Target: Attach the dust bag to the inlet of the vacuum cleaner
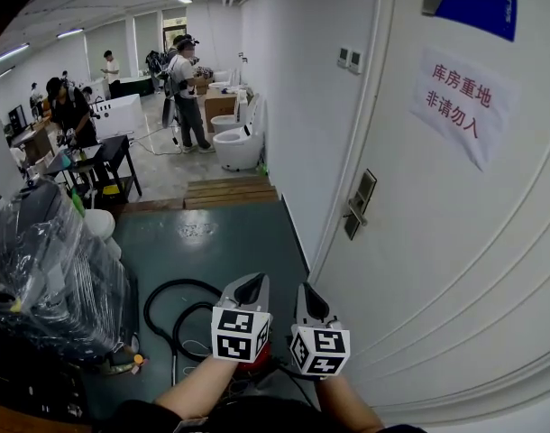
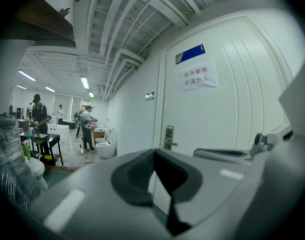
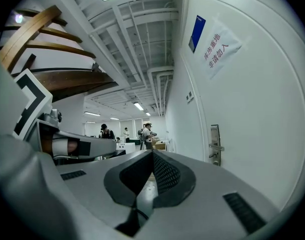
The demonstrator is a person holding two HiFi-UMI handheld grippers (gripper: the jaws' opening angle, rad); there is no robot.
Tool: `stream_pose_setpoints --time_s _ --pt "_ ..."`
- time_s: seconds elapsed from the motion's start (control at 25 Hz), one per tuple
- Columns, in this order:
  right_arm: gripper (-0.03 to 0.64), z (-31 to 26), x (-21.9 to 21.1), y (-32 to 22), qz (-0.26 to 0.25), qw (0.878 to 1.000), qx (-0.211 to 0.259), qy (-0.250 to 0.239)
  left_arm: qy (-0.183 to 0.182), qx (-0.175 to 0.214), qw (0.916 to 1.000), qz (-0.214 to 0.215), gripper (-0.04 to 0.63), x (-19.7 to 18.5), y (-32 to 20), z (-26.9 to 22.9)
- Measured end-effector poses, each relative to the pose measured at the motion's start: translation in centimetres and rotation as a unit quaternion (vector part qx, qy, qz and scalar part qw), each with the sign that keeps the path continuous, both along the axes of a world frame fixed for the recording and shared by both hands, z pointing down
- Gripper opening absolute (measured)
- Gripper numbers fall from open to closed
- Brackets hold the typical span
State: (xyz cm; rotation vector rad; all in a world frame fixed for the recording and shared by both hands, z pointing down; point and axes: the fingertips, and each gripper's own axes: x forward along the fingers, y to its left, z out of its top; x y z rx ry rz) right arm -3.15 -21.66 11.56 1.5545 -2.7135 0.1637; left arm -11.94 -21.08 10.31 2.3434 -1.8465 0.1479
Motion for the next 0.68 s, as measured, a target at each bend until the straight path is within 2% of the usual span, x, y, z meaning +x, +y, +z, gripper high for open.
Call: stream_pose_setpoints --time_s 0.2,0.68 --pt "-0.002 0.0 -0.1 0.1 -0.01 1.0 0.007 0.0 0.034 -0.011 0.9994 0.006 0.0 -0.3 0.0 0.3" --pt "-0.002 0.4 -1.2 -0.3 -0.011 1.0 0.002 0.01 0.02 -0.013 0.9997 -0.003 0.0 -1.9 0.1 0.8"
